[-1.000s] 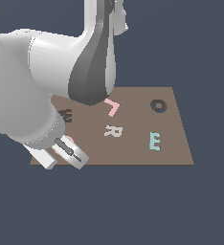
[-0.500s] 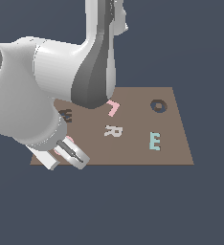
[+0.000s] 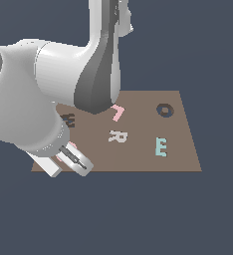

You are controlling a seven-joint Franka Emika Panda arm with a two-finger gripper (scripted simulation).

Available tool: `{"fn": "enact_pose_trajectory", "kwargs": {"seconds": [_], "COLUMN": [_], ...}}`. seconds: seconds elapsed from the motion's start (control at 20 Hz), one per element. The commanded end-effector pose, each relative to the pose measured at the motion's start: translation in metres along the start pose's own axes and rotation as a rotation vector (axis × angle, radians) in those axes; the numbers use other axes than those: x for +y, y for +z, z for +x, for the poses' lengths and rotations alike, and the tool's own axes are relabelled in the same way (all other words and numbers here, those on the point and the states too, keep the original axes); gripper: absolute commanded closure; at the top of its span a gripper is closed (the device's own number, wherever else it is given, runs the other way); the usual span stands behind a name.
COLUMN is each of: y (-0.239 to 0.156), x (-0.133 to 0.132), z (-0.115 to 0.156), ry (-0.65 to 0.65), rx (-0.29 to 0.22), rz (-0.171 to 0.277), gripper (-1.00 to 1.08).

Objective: Insert a designated object into the corresponding slot on a board.

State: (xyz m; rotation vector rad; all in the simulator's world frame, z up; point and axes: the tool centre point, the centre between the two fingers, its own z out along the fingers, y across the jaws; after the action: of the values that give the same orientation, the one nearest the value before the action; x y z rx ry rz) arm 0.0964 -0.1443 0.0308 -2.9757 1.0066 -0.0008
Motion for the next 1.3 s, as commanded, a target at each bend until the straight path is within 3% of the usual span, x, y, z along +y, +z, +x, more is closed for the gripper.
{"fn": "enact_pose_trajectory", "kwargs": {"seconds": [0.0, 0.45, 1.25], "y": [0.000, -0.001, -0.003], "x": [-0.003, -0.032, -0.125], "z": [0.000, 0.004, -0.017], "ry": [-0.016, -0.178, -0.703], "rx": [0.000, 0.000, 0.001], "rz": [0.000, 0.000, 0.000], "gripper": [1.08, 1.08, 1.08]}}
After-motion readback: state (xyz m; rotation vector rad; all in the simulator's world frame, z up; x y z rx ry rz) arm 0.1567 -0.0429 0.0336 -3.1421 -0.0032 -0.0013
